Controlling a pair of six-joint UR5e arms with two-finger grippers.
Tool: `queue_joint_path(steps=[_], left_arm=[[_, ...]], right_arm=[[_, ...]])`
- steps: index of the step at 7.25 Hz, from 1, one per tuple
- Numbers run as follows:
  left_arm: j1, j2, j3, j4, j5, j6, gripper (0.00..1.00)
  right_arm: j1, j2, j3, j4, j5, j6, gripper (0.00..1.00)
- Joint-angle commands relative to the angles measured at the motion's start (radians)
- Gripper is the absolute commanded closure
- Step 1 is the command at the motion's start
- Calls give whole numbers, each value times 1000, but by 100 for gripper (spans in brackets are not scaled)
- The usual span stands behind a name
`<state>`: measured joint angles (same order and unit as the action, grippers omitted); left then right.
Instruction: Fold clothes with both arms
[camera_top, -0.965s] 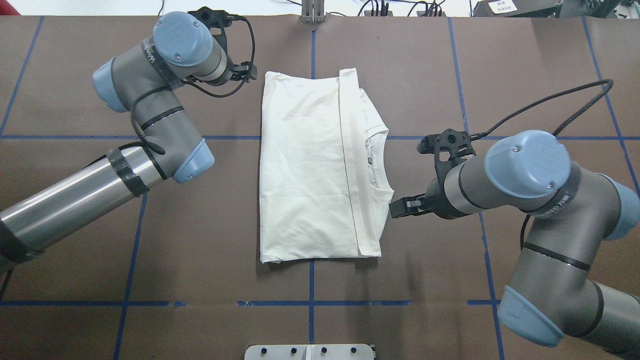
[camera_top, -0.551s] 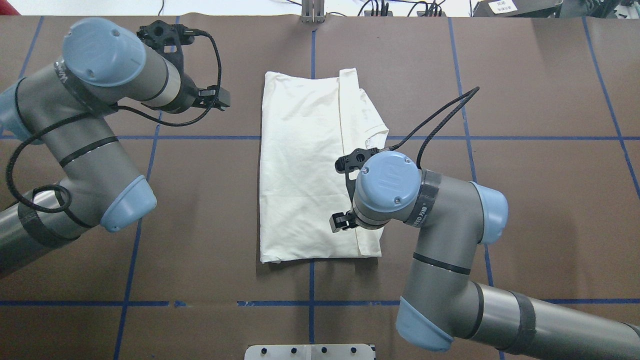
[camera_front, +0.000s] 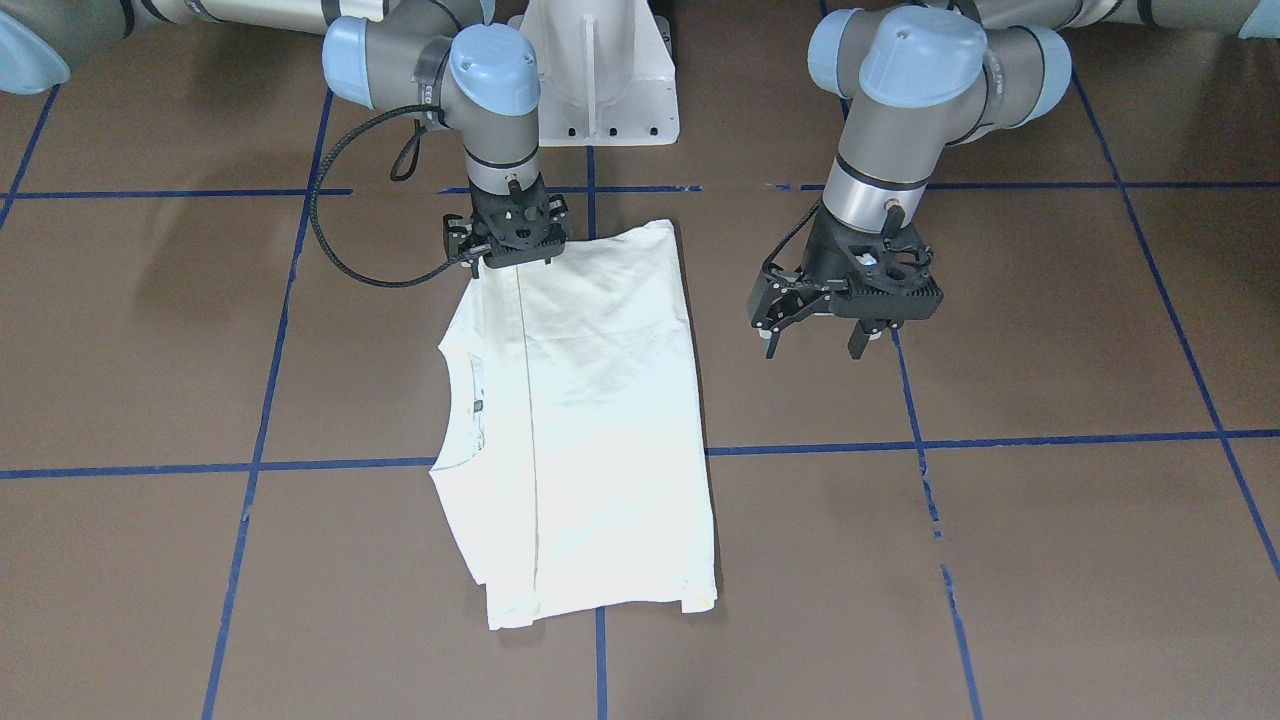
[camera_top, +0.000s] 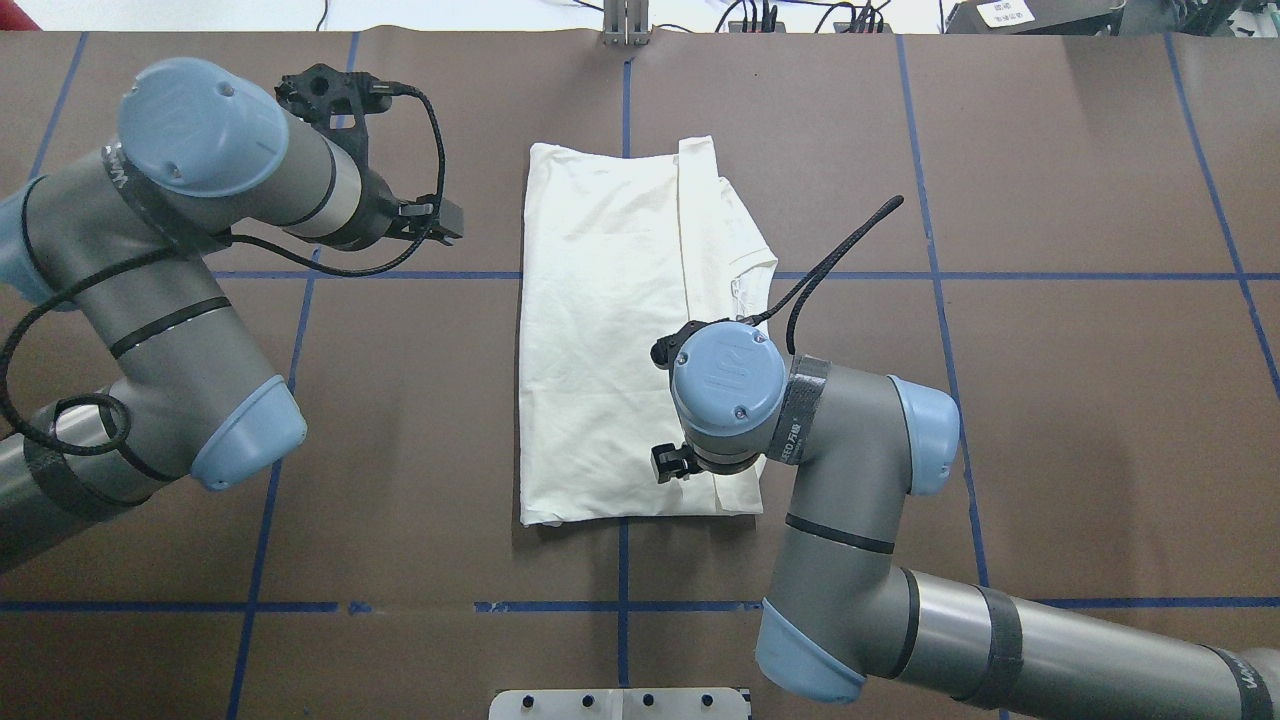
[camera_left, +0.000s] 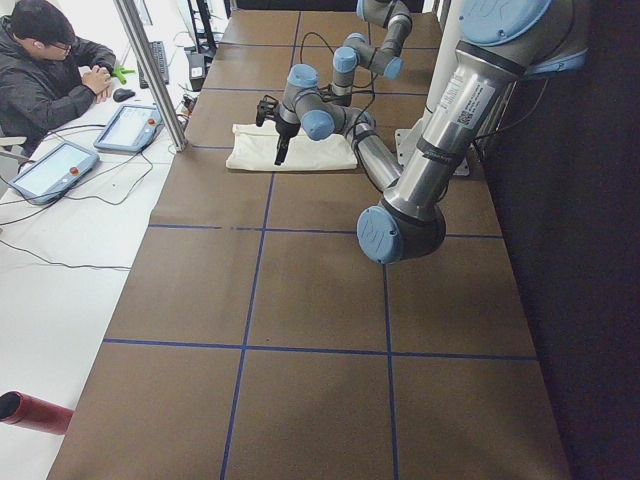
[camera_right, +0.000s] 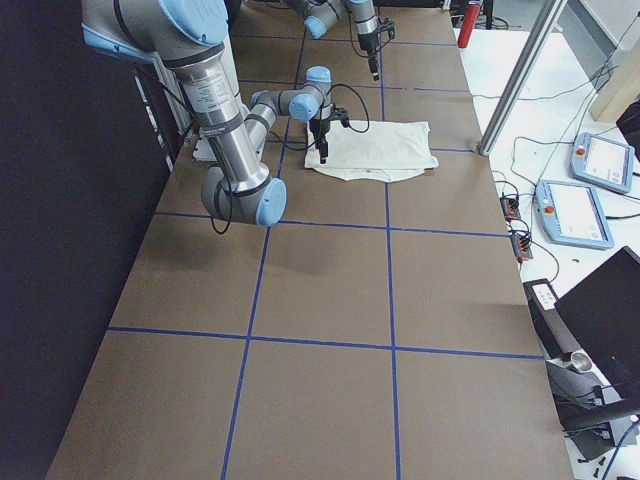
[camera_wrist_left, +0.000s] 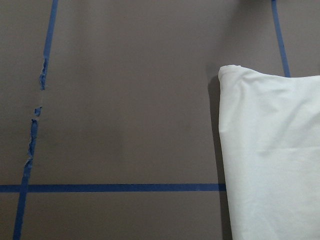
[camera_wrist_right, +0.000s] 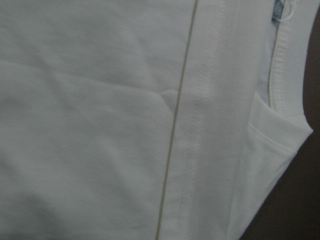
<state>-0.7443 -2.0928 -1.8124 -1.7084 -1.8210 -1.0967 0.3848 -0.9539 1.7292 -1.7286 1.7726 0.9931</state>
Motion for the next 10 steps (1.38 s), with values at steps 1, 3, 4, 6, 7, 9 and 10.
queue_joint_path(steps=[1, 3, 4, 6, 7, 9, 10], left_arm=[[14, 2, 1, -2, -6, -20, 0], [14, 2, 1, -2, -6, -23, 0], [16, 0, 1, -3, -8, -23, 0], [16, 0, -1, -5, -8, -23, 0], [16, 0, -1, -5, -9, -23, 0], [16, -1, -2, -5, -21, -26, 0], [16, -1, -2, -5, -21, -40, 0]], right_arm=[[-10, -6, -3, -37, 2, -1, 0], [-12, -6, -8, -48, 2, -1, 0], [-12, -8, -10, -49, 2, -1, 0], [-14, -11, -19, -49, 2, -1, 0], [-18, -17, -20, -49, -1, -1, 0], [-17, -19, -17, -60, 1, -1, 0], [-4, -19, -13, -68, 2, -1, 0]])
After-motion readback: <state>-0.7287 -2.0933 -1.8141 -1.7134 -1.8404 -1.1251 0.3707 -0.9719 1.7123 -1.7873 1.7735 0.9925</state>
